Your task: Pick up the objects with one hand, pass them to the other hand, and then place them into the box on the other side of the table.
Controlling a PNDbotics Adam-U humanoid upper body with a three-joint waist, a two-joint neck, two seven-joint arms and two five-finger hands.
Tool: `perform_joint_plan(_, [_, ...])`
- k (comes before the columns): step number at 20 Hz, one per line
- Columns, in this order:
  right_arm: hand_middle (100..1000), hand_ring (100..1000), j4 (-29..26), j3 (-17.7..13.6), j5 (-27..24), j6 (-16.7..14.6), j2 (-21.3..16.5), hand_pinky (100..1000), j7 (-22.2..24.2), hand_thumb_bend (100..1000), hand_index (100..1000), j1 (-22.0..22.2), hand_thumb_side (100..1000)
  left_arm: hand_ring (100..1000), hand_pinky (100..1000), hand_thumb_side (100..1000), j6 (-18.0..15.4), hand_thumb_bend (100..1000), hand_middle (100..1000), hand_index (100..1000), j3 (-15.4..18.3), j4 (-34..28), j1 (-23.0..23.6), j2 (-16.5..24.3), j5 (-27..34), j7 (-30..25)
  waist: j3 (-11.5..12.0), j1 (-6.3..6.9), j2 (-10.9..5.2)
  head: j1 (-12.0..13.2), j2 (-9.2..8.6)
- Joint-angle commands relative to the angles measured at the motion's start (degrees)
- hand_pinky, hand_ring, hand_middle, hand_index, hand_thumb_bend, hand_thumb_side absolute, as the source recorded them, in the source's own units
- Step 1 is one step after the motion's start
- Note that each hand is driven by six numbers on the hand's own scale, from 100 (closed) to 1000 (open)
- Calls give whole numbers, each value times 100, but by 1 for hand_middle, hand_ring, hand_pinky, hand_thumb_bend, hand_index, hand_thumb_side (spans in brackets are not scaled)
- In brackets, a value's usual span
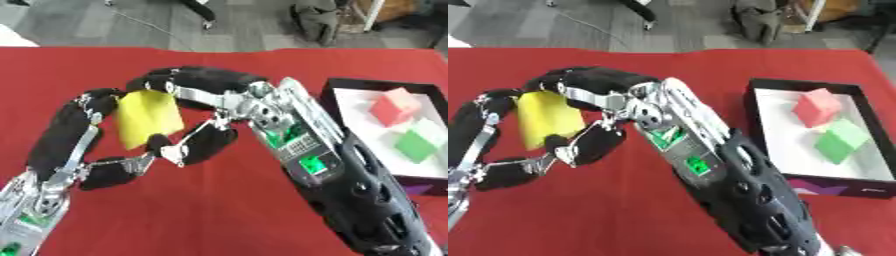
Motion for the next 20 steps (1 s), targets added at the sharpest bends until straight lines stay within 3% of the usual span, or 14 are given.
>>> perform_joint_plan(1, [945, 1000, 22, -24, 94, -31, -25, 979, 11, 140, 985, -102, 139, 470, 551, 484, -120, 100, 485, 600, -6, -228, -94, 52, 98, 81, 8, 22, -88, -23, -53])
perform_joint_plan(7, [855, 1000, 8, -30, 85, 24, -42, 967, -74, 106, 894, -91, 145, 470, 551, 468, -236, 100, 485, 601, -11, -239, -90, 53, 104, 136, 10, 22, -84, -31, -65])
perform_joint_plan(11, [744, 1000, -99, -72, -45, 217, -123, 944, -333, 100, 781, -61, 115, 474, 552, 354, -175, 100, 492, 611, 7, -222, -78, 43, 117, 163, 7, 20, -83, -29, -64])
perform_joint_plan(12, [673, 1000, -140, -94, -70, 292, -141, 933, -418, 100, 719, -59, 100, 478, 554, 276, -129, 100, 497, 618, 18, -215, -68, 44, 125, 186, 4, 20, -83, -29, -68])
perform_joint_plan(14, [571, 972, -223, -106, -128, 430, -171, 907, -604, 100, 630, -53, 100, 491, 563, 233, -8, 100, 514, 638, 39, -203, -42, 53, 140, 270, 0, 20, -83, -38, -75])
perform_joint_plan(17, [522, 911, -287, -115, -294, 601, -190, 886, -882, 100, 591, -38, 100, 529, 596, 313, 245, 100, 563, 705, 96, -134, 16, 59, 260, 480, -1, 25, -82, -48, -77])
perform_joint_plan(20, [510, 897, -346, -131, -473, 759, -220, 881, -1149, 100, 579, -18, 100, 613, 665, 528, 517, 289, 653, 844, 170, 86, 91, 66, 481, 645, -3, 30, -80, -56, -84])
